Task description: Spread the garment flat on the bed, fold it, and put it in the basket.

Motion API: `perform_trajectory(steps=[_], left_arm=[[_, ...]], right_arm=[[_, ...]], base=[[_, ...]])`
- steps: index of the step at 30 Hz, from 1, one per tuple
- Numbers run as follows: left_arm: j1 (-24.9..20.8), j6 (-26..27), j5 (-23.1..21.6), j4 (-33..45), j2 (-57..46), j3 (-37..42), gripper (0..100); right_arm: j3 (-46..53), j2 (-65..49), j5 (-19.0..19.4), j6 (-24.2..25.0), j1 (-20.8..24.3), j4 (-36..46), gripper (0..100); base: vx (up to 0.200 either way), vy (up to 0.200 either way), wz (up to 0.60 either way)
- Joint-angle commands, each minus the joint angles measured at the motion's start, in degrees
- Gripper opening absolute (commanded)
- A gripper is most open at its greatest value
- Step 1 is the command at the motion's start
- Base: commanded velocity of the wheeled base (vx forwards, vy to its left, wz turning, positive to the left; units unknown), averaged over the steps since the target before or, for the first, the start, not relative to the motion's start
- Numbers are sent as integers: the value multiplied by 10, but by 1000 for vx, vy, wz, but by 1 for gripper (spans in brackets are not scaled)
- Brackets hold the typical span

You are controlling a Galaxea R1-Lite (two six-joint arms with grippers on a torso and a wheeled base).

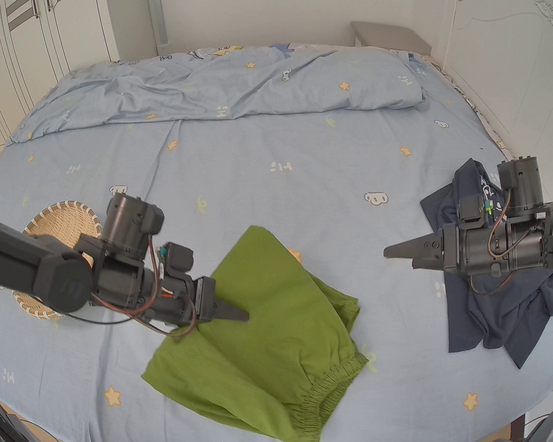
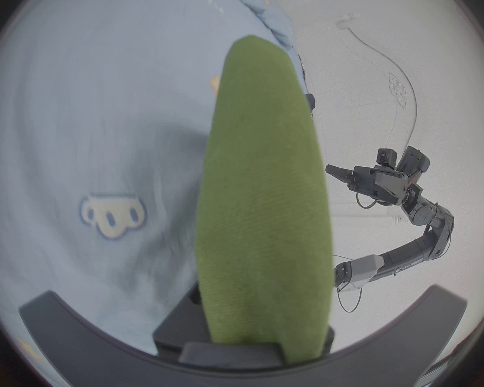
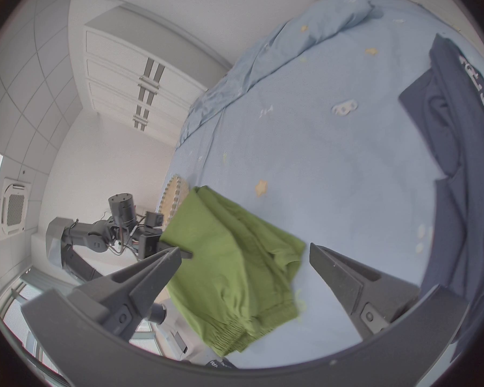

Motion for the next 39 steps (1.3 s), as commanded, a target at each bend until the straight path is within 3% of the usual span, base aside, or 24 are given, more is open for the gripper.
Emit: perform_trajectory(steps=[1,15,20,39], left_arm=[[65,66,-1,76,-24,-92,0],[85,73,0,139,-14,-166,0],[92,74,1,182,-11,-195,0],[87,74,4,184,-14,-191,0]], right_arm=[[-33,-8,1,0,-41,15,100],[-35,-1,1,0,-49,15,100],[-34,-1,0,0,-45,15,100],[-35,-6,0,0,-51,15,100]], base=[[0,0,0],[0,0,0],[0,200,0],[0,200,0]])
